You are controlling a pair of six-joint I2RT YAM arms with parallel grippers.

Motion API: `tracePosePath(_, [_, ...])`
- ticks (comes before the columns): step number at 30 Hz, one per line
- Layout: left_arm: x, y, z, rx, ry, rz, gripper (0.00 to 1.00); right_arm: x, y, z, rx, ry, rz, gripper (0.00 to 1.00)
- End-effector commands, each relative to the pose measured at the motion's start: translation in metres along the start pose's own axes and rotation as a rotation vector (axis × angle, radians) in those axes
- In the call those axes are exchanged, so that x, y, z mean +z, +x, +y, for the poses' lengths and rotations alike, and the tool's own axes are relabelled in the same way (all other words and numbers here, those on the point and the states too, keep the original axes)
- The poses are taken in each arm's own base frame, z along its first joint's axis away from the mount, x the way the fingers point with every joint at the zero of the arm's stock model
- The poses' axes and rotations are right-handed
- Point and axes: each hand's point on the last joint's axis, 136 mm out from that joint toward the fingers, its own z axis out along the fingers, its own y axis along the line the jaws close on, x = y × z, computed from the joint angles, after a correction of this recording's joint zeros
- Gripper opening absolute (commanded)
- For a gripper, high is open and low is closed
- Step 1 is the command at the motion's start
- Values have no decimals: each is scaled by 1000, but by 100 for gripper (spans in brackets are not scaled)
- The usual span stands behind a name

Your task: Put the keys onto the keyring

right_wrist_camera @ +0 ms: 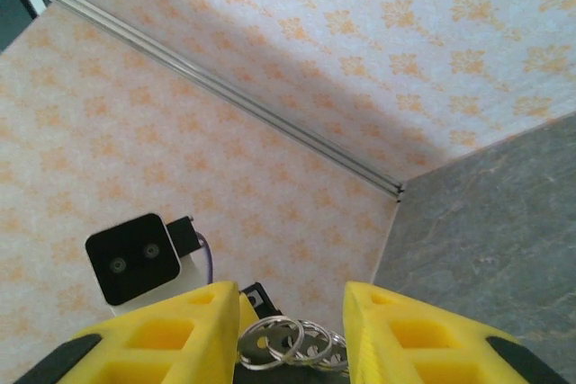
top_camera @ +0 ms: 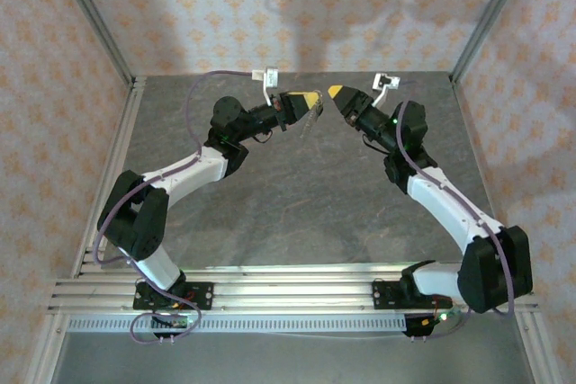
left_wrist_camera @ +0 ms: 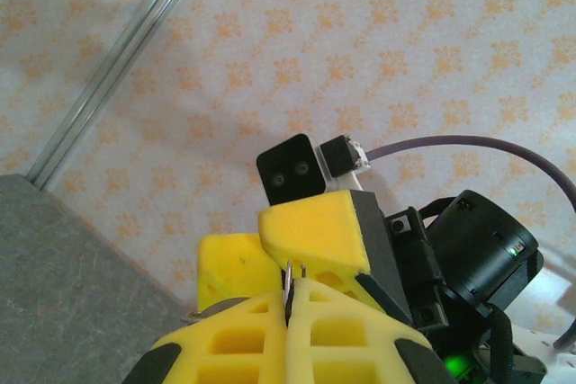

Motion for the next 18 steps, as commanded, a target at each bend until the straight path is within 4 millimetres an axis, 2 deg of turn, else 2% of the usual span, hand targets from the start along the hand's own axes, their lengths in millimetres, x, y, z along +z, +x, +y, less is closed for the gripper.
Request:
tracePosePath(1, [1,-16,-20,40,67,-21,0,4,-9,44,-40,-146,-19,34])
tracePosePath(8, [2,-15,-21,38,71,-16,0,18,1,46,-32,-165,9,27])
tracePosePath(12, [1,-16,-22,40,72,-19,0,23,9,41,-22,-162,32,17])
tracePosePath(18, [2,-18,-21,39,67,-27,0,17,16,33,-3,-156,35,21])
